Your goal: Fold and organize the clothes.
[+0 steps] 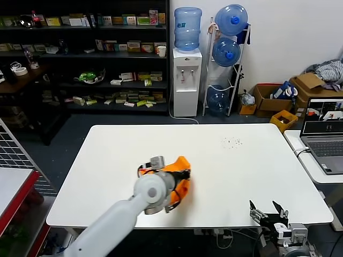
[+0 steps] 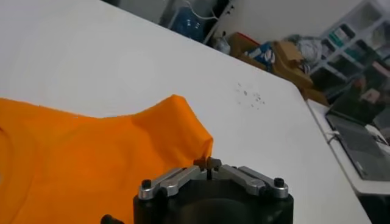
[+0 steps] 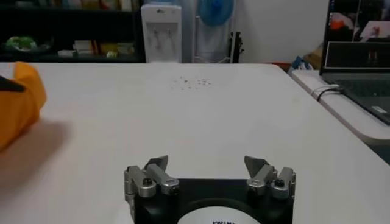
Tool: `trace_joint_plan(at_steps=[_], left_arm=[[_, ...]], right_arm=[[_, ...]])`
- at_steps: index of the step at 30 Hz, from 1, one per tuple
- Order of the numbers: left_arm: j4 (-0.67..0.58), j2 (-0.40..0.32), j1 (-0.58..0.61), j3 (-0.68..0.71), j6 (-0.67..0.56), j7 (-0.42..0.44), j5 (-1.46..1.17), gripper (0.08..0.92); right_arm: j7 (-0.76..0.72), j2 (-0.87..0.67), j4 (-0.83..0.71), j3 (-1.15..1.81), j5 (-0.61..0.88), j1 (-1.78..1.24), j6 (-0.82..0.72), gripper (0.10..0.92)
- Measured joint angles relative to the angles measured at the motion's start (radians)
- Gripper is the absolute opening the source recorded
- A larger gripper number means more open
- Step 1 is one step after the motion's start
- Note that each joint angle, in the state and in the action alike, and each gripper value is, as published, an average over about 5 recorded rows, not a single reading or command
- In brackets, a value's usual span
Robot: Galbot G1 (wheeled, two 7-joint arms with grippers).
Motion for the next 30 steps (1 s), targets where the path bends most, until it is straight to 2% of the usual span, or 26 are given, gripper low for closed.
trace_joint_plan(at_steps=[5,10,13,16,19,23,30], left_arm=[[0.086,-0.108,-0.046,0.061,-0.002,-0.009,0.035,0.094],[0.150,-0.181,-0.079,0.092,-0.002,-0.006,0.081,0.097],[0.169,-0.204,-0.089,0.103,-0.005,0.002,0.108,0.138],[0.172,-0.213,-0.088,0.107,-0.014,0.021,0.136,0.218],[0.145,-0.199,-0.068,0.100,-0.035,0.064,0.178,0.304],[0.064,-0.123,0.010,0.053,-0.093,0.175,0.283,0.426],[-0.060,0.020,0.309,-0.181,-0.301,0.452,0.565,0.625]], right_arm=[[0.000,0.000,0.000,0.005,0.001,-0.003,0.000,0.823],[-0.006,-0.001,0.000,0.006,0.001,-0.006,0.007,0.823],[-0.022,-0.004,0.000,0.009,-0.002,-0.010,0.021,0.823],[-0.047,-0.009,0.003,0.016,-0.004,-0.012,0.044,0.823],[-0.078,-0.016,0.003,0.025,-0.003,-0.012,0.079,0.823],[-0.124,-0.023,-0.005,0.043,-0.001,-0.013,0.140,0.823],[-0.203,-0.011,-0.030,0.065,-0.014,-0.014,0.267,0.823]])
